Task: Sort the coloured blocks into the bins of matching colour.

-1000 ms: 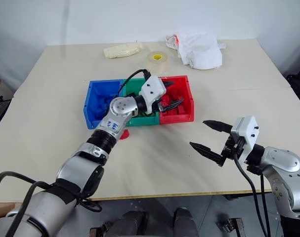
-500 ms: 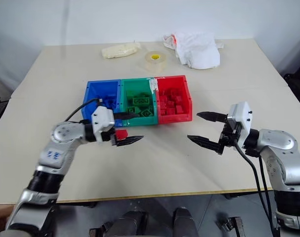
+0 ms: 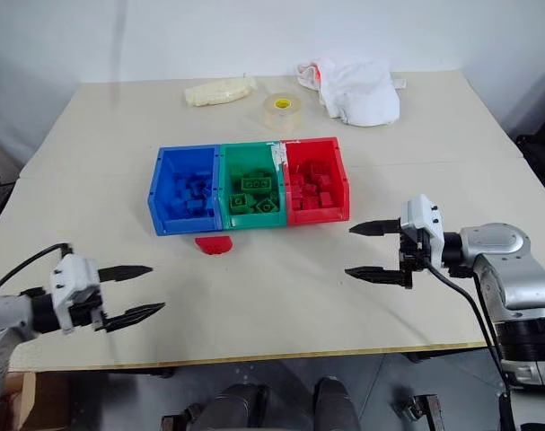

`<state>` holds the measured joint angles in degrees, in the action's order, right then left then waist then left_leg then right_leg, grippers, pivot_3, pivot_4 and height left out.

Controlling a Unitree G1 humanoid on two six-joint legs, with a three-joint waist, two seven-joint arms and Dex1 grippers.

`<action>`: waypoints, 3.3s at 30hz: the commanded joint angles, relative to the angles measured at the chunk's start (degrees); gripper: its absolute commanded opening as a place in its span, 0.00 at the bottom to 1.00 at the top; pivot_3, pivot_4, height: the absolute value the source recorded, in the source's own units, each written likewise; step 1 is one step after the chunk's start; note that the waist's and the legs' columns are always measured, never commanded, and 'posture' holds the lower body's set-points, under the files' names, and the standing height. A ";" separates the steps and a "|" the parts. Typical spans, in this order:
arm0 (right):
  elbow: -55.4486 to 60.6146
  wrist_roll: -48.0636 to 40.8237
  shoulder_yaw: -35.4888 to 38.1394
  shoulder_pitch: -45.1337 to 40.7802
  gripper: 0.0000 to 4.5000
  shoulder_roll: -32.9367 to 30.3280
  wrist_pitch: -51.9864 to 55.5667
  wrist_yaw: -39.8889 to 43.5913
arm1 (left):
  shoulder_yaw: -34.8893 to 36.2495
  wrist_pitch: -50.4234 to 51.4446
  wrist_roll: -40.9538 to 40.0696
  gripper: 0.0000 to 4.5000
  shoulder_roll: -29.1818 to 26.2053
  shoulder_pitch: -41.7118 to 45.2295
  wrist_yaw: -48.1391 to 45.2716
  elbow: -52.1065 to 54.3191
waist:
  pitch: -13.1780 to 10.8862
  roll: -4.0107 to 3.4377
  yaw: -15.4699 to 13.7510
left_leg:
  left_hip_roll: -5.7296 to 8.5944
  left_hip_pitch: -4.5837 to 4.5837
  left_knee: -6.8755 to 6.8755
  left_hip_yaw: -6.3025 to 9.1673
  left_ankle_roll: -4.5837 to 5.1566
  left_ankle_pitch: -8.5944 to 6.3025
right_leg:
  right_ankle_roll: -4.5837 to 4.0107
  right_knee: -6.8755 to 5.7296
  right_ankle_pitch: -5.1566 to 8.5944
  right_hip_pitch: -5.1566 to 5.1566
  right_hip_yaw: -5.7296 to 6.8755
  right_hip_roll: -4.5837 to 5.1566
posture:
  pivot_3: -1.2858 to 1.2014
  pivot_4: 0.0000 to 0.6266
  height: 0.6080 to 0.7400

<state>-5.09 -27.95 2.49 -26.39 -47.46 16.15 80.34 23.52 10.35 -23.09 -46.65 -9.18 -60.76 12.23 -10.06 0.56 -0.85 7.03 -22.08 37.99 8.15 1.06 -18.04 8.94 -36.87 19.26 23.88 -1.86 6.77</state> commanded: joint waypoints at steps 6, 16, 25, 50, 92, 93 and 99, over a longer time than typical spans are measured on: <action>-0.18 0.26 0.23 -1.41 1.00 0.53 -1.42 1.11 | 1.68 -1.69 -1.33 0.88 1.07 -1.28 1.08 1.68 | -0.01 -0.01 -0.54 | -0.13 0.01 0.01 -0.01 -0.06 -0.04 | -0.09 0.03 -0.05 -0.01 0.02 -0.01 | 0.52 0.24 1.00; 3.25 -0.05 1.87 1.46 1.00 0.86 -0.90 -1.22 | -14.66 -13.04 12.48 0.88 8.03 18.60 8.59 -15.70 | 0.02 -0.04 -0.53 | -0.17 0.02 0.07 -0.04 -0.10 -0.03 | -0.13 -0.06 -0.08 0.01 0.08 -0.11 | 0.52 0.24 1.00; 8.43 -1.24 5.07 7.14 1.00 0.38 0.30 -4.35 | -20.92 -19.04 14.16 0.88 10.90 27.80 6.70 -28.70 | 0.02 -0.04 -0.10 | -0.16 0.00 0.06 -0.11 -0.09 -0.05 | -0.10 -0.12 -0.10 0.10 0.06 -0.10 | 0.52 0.24 1.00; 11.66 -2.06 7.76 12.06 1.00 0.28 -0.36 -8.97 | -23.95 -12.87 9.50 0.21 14.64 34.62 -0.42 -26.46 | 0.03 -0.05 -0.42 | -0.09 0.00 0.21 -0.09 -0.06 -0.02 | -0.05 -0.22 -0.12 0.06 0.04 -0.13 | 0.52 0.24 1.00; 12.39 -2.37 7.39 8.62 1.00 1.33 -1.17 -12.78 | -23.89 -11.16 12.88 0.94 20.79 62.55 -1.54 -42.21 | -0.07 0.17 1.46 | 0.03 -0.28 0.24 -0.48 0.03 0.01 | 0.14 -0.92 -0.22 0.71 -0.15 -0.13 | 0.52 0.24 1.00; 10.73 -2.06 6.56 6.92 1.00 1.19 -1.32 -11.57 | -23.19 -7.68 11.39 0.94 18.38 58.76 -2.41 -36.65 | -0.07 0.17 1.51 | 0.04 -0.28 0.24 -0.47 0.03 0.01 | 0.14 -0.91 -0.22 0.71 -0.15 -0.11 | 0.52 0.24 1.00; 0.03 1.63 1.47 -2.10 1.00 0.26 -4.16 -3.68 | -14.10 2.35 3.07 0.94 6.42 36.50 -4.40 -13.78 | -0.05 0.14 2.32 | -0.01 -0.27 0.22 -0.37 0.02 0.00 | 0.11 -0.86 -0.22 0.67 -0.03 -0.08 | 0.52 0.24 1.00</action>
<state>-3.59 -27.07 4.25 -27.34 -46.26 13.77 74.24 6.08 10.50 -17.22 -37.97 29.65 -64.90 -7.70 -10.11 0.71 1.47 7.01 -22.36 38.21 7.80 1.08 -18.04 9.03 -37.69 19.04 24.53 -1.89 6.69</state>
